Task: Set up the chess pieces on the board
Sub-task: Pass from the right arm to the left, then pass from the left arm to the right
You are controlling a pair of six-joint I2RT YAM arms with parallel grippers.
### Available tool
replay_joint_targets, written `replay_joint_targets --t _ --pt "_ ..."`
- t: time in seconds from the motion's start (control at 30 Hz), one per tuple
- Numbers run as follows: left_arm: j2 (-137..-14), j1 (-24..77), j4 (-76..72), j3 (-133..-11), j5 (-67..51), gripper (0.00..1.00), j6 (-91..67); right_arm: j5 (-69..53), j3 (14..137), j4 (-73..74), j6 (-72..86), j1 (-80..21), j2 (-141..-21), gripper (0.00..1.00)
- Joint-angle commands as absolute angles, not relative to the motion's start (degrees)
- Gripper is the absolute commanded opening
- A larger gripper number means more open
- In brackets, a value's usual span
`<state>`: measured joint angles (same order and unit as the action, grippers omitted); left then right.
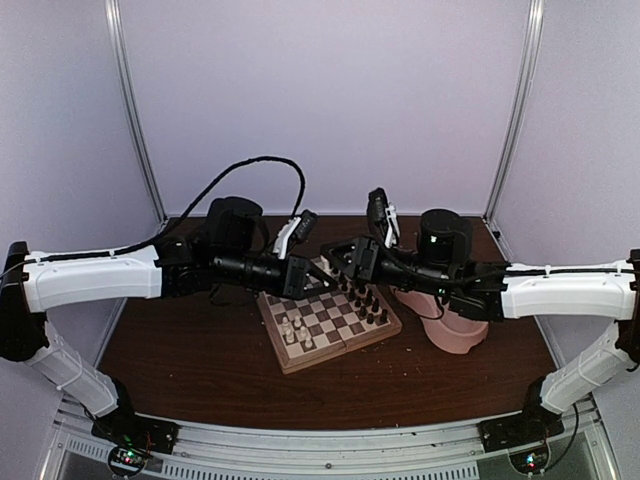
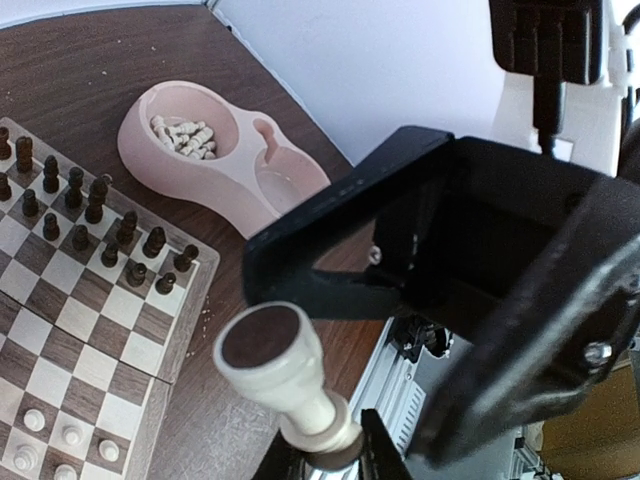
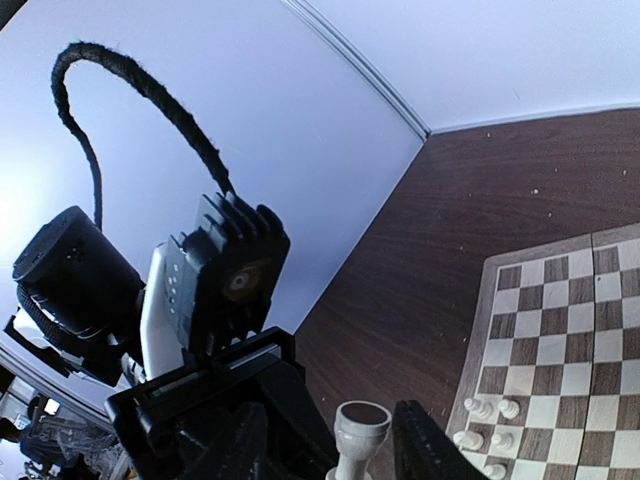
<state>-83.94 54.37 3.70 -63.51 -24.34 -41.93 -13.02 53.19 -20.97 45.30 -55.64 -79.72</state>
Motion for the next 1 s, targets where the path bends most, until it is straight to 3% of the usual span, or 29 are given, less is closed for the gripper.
replay_joint_targets --t 0.0,0.2,0.47,0.77,0.97 --pt "-82.53 54.32 5.76 -63.18 -23.67 0.00 -39.01 -16.07 54.52 -18.72 43.79 -56.15 -77.48 0.52" --pt "-81.86 54.27 8.88 -63.58 -25.12 0.00 -34.69 -16.55 57.28 -9.16 42.37 -55.51 -76.07 0.59" --pt "-80.68 54.10 17.56 -65.58 -27.30 0.00 -26.88 -17.57 58.59 3.01 33.22 -54.84 -72.43 0.56" --pt "-80.40 54.14 25.39 -67.80 -35.93 0.00 -16.86 -27.97 67.95 22.71 18.21 -54.76 -75.10 0.55" --pt "-81.35 54.13 26.88 -69.16 -36.77 0.00 -13.40 -29.80 68.04 18.61 24.67 -54.69 -77.08 0.54"
